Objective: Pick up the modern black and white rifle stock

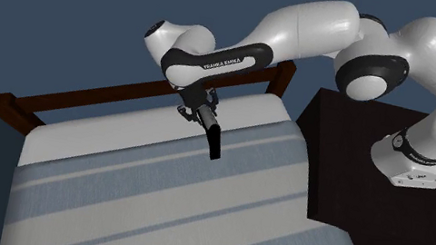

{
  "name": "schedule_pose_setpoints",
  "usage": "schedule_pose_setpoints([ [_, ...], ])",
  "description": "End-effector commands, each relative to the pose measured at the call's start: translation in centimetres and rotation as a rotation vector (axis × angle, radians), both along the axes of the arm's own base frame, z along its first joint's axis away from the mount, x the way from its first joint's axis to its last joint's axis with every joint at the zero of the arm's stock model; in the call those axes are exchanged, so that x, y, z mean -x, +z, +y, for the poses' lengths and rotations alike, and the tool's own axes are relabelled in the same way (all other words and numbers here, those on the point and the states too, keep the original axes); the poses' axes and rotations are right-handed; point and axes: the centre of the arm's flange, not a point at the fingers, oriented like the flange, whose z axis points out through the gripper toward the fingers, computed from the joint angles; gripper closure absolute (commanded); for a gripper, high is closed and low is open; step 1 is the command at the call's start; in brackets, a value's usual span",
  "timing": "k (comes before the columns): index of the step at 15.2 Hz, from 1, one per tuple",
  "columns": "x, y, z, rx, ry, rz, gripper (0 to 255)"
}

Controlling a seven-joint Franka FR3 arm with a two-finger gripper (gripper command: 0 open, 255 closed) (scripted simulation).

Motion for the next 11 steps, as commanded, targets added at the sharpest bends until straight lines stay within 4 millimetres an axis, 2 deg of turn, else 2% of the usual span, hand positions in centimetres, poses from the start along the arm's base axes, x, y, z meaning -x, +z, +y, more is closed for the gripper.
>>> schedule_pose_setpoints([
  [1, 0.0, -0.1, 0.0, 0.000, 0.001, 0.000, 255],
  [4, 0.0, 0.0, 0.1, 0.000, 0.001, 0.000, 255],
  [11, 0.0, 3.7, 0.1, 0.000, 0.001, 0.000, 255],
])
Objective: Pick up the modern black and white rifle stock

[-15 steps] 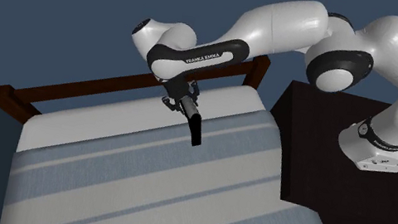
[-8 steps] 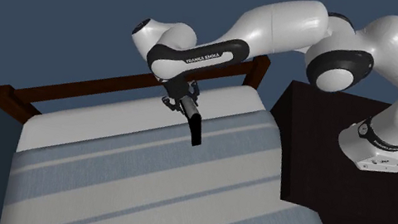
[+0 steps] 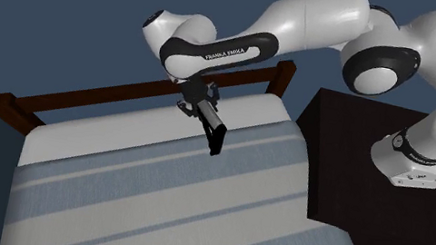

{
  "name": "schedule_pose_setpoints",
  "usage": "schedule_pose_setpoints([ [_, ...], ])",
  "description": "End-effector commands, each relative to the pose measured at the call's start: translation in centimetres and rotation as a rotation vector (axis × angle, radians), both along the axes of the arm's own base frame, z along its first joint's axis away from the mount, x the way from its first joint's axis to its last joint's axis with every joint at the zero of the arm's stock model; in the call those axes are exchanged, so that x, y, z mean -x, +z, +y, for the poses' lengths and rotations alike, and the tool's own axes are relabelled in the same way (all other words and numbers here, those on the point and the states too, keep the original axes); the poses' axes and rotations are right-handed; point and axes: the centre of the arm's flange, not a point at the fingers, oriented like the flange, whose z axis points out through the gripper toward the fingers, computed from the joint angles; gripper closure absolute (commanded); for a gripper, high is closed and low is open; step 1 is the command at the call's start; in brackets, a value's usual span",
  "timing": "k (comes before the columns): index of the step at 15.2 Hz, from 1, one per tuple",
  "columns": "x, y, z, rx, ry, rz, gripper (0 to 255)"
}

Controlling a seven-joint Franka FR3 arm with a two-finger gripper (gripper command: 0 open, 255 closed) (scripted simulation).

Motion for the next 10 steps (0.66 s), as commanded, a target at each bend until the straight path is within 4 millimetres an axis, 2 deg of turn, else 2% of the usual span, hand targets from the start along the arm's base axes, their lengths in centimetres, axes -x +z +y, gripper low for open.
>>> schedule_pose_setpoints([
  [1, 0.0, 1.1, 0.0, 0.000, 0.000, 0.000, 255],
  [8, 0.0, 4.8, 0.0, 0.000, 0.000, 0.000, 255],
  [10, -0.1, 4.9, 0.0, 0.000, 0.000, 0.000, 255],
])
